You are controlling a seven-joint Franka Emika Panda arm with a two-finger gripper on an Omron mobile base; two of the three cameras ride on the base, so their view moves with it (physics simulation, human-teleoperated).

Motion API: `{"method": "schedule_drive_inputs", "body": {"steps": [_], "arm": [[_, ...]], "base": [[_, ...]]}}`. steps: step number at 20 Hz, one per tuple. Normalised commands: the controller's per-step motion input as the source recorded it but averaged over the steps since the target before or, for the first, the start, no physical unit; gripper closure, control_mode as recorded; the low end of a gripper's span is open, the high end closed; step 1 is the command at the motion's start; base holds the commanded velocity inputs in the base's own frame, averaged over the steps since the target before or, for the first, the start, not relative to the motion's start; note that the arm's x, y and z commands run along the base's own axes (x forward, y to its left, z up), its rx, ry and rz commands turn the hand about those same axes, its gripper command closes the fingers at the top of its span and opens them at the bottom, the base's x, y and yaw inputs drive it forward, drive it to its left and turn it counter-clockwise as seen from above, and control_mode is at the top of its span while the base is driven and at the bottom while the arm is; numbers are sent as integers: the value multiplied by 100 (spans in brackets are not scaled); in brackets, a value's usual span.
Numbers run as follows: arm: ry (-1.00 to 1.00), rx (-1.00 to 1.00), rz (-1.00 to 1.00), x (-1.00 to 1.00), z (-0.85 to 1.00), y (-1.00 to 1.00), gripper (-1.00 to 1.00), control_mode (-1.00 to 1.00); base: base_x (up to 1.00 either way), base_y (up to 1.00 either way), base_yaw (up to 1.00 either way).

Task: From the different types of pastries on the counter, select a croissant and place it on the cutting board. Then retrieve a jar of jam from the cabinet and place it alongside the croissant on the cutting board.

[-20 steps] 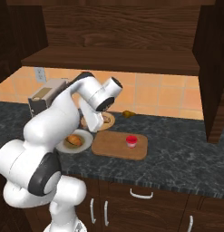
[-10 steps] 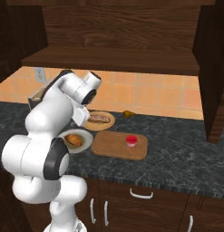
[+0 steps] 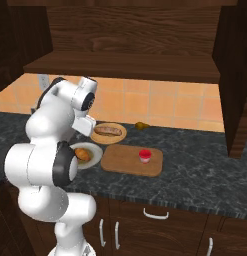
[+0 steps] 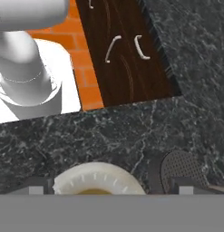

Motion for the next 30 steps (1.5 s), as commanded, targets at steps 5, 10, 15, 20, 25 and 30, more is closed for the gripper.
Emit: {"method": "schedule_drive_inputs", "body": {"steps": [5, 10, 15, 20, 25, 30], "arm": [[-12, -8, 28, 35, -18, 28, -100, -100], [-12, -4, 30, 24, -5, 10, -100, -100], [-7, -3, 36, 3, -14, -1, -100, -100], [-13, -1, 39, 17, -11, -1, -100, -100], [-10, 0, 43, 34, -15, -11, -100, -100], [-7, 0, 36, 35, -21, -2, -100, -100]], "base": [[0, 0, 0], [0, 0, 0], [0, 0, 0], [0, 0, 0], [0, 0, 0], [0, 0, 0]]}}
